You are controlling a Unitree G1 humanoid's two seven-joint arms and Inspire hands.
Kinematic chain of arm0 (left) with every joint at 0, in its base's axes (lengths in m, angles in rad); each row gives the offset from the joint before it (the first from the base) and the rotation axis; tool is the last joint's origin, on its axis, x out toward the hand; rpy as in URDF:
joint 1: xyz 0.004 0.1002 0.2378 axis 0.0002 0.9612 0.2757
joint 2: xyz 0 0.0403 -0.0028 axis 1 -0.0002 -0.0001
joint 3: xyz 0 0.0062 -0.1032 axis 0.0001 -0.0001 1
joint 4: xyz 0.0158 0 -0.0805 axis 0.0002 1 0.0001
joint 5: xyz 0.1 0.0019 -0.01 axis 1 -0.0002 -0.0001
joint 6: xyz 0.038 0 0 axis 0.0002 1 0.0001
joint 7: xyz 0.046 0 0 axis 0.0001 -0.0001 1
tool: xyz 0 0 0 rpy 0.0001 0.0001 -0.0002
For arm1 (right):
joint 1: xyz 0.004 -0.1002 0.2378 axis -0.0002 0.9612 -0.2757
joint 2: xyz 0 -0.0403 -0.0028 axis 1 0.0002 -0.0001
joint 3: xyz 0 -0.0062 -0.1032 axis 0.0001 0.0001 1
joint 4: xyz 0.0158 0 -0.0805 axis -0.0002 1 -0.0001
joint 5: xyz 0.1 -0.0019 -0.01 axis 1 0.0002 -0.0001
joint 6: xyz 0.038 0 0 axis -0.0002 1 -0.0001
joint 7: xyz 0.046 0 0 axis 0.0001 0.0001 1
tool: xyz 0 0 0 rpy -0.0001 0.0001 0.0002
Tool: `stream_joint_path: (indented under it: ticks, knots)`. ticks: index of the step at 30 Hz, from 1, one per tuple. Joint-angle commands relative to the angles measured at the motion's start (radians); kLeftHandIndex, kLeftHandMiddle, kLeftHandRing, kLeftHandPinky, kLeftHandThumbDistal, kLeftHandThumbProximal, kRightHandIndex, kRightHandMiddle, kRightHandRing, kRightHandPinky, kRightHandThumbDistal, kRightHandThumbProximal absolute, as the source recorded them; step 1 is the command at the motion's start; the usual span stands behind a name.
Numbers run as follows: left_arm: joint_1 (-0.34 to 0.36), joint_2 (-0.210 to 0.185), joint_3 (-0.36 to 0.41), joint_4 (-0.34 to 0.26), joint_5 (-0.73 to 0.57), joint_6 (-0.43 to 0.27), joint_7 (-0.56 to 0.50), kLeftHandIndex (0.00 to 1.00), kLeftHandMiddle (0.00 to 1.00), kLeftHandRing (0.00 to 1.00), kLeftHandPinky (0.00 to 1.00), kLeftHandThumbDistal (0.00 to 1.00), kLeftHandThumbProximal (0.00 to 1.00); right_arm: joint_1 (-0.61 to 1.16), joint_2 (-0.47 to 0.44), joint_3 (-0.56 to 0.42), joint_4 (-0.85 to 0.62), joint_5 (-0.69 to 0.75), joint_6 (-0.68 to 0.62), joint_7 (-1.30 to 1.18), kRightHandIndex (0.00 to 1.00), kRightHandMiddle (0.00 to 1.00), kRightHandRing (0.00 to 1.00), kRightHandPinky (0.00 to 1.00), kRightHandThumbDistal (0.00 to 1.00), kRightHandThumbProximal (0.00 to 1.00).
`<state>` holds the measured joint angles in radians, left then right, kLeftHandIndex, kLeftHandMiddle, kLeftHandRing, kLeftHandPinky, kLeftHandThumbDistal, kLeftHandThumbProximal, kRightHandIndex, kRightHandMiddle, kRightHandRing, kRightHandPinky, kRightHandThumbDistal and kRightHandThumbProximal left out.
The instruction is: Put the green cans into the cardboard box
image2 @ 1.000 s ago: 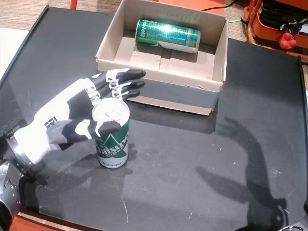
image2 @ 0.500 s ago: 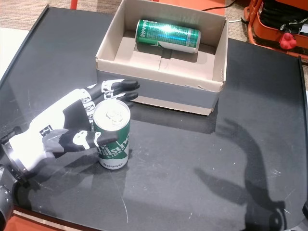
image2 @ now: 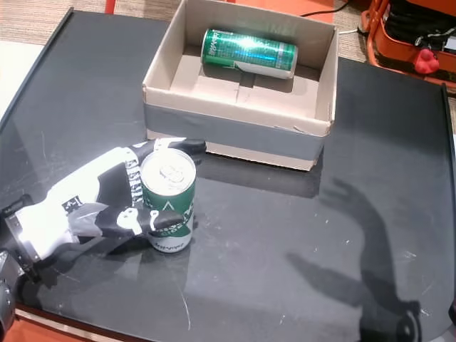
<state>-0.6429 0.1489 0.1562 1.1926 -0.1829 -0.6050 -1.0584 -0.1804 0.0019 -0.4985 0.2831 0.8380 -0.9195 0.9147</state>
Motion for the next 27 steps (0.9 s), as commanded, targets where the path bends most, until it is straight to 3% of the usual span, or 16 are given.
stream_joint_path:
  ticks: [1,9,12,16,22,27]
  knots:
    - [-0.002,-0.018,0.004,0.01,-0.004,0.002,0.008,0.99,0.98,0.97,0.88,0.99,0.27,0.024,0.005,0.0,-0.013,0.01,0.002,0.0,0.78,0.68,0.66,0.8,1.0,0.78]
    - [-0.018,-0.078,0.02,0.025,-0.012,-0.002,0.038,0.99,0.97,0.96,0.88,0.96,0.25,0.052,0.022,0.01,-0.059,0.016,-0.004,-0.007,0.79,0.69,0.66,0.81,1.0,0.78]
    - [-0.027,-0.096,0.027,0.027,-0.022,0.012,0.036,1.0,0.97,0.96,0.88,1.0,0.25,0.064,0.027,0.015,-0.079,0.019,0.004,-0.009,0.79,0.68,0.66,0.8,1.0,0.79]
    - [-0.037,-0.119,0.039,0.03,-0.031,0.001,0.034,1.0,0.97,0.96,0.88,0.94,0.25,0.082,0.038,0.024,-0.104,0.01,0.006,-0.028,0.79,0.69,0.66,0.8,1.0,0.79]
    - [-0.033,-0.131,0.036,0.03,-0.02,0.001,0.045,0.99,0.96,0.95,0.87,0.99,0.25,0.107,0.051,0.031,-0.14,0.01,0.012,-0.048,0.78,0.67,0.65,0.81,1.0,0.77]
    - [-0.021,-0.116,0.03,0.026,-0.012,-0.011,0.041,0.98,0.96,0.95,0.88,0.99,0.25,0.124,0.059,0.041,-0.166,-0.001,0.015,-0.087,0.77,0.66,0.63,0.81,1.0,0.77]
